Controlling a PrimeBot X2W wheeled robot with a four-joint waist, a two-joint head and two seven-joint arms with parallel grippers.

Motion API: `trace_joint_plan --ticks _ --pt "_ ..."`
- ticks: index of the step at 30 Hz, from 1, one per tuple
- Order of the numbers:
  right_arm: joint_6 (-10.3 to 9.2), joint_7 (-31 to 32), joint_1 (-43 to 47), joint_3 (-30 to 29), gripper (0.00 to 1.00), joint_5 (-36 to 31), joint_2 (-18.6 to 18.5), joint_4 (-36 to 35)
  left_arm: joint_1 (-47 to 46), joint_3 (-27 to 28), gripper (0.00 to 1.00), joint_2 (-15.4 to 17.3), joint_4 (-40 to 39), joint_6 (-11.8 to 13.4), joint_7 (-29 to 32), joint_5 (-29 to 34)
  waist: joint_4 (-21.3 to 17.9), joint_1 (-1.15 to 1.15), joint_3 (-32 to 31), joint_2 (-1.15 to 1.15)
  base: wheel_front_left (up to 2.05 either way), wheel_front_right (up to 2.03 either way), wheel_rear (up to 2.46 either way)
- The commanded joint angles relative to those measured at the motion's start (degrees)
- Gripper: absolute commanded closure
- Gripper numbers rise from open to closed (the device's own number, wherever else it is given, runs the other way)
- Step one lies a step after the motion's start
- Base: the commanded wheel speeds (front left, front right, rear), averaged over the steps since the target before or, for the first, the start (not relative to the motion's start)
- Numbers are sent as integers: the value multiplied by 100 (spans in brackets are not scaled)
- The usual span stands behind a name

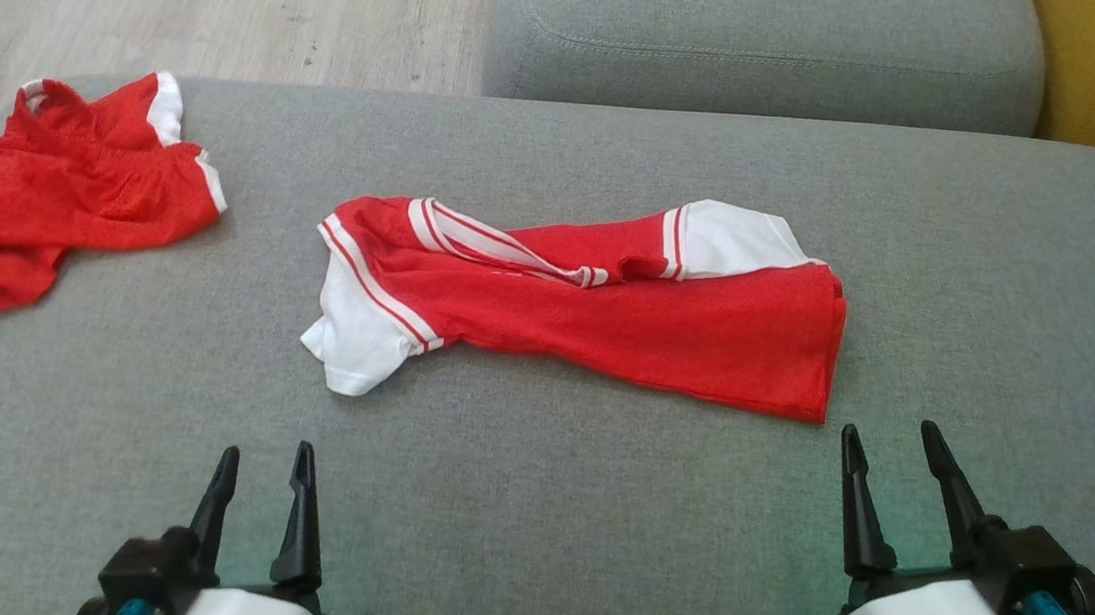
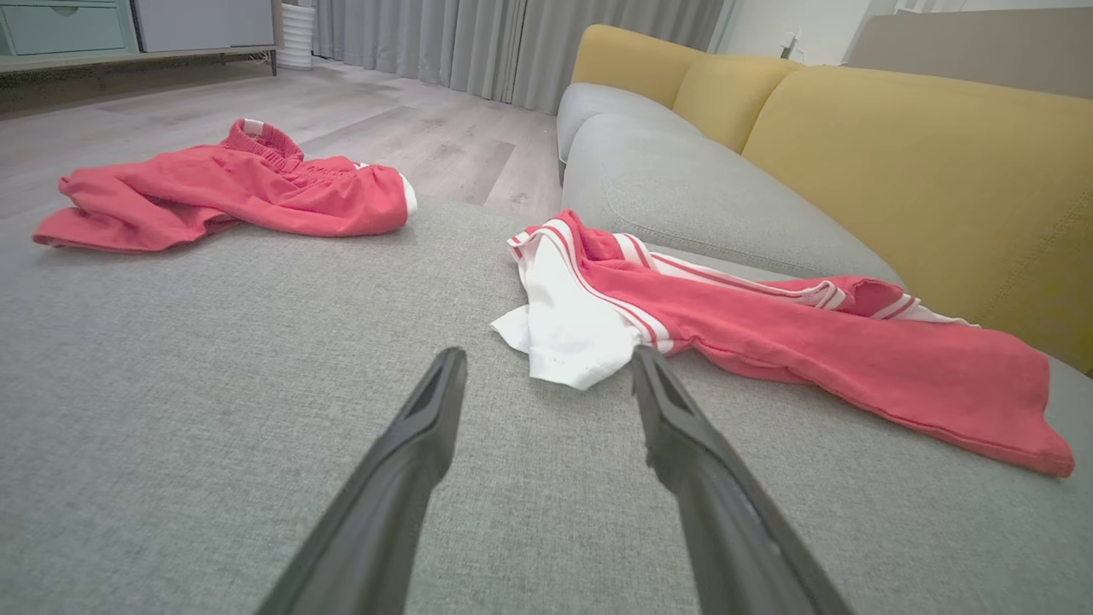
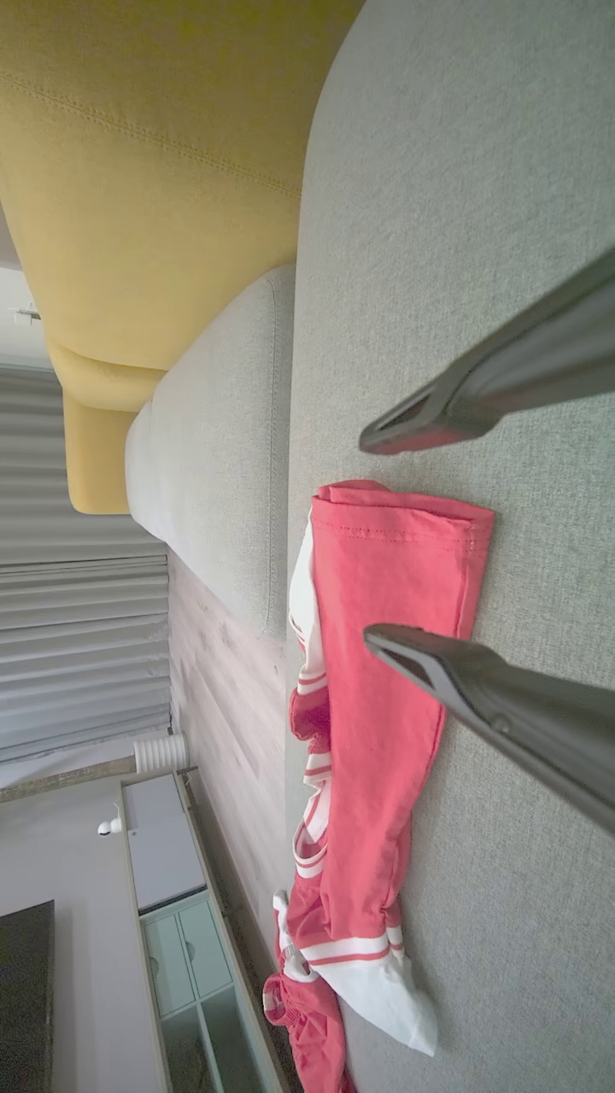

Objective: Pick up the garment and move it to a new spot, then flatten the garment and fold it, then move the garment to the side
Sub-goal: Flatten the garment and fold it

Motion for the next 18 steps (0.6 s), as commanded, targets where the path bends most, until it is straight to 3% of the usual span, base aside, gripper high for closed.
trace_joint_plan --ticks 1,10,18 --pt "-4 -63 -131 143 0 20 -21 -142 -141 173 0 41 -175 31 -34 47 1 0 2 0 0 0 0" --pt "-4 -63 -185 86 0 29 -21 -129 -370 106 0 182 -169 33 65 143 43 0 111 0 0 0 0" --pt "-4 -63 -376 161 0 -23 -21 -202 -1495 104 0 324 483 70 639 242 27 0 495 0 0 0 0"
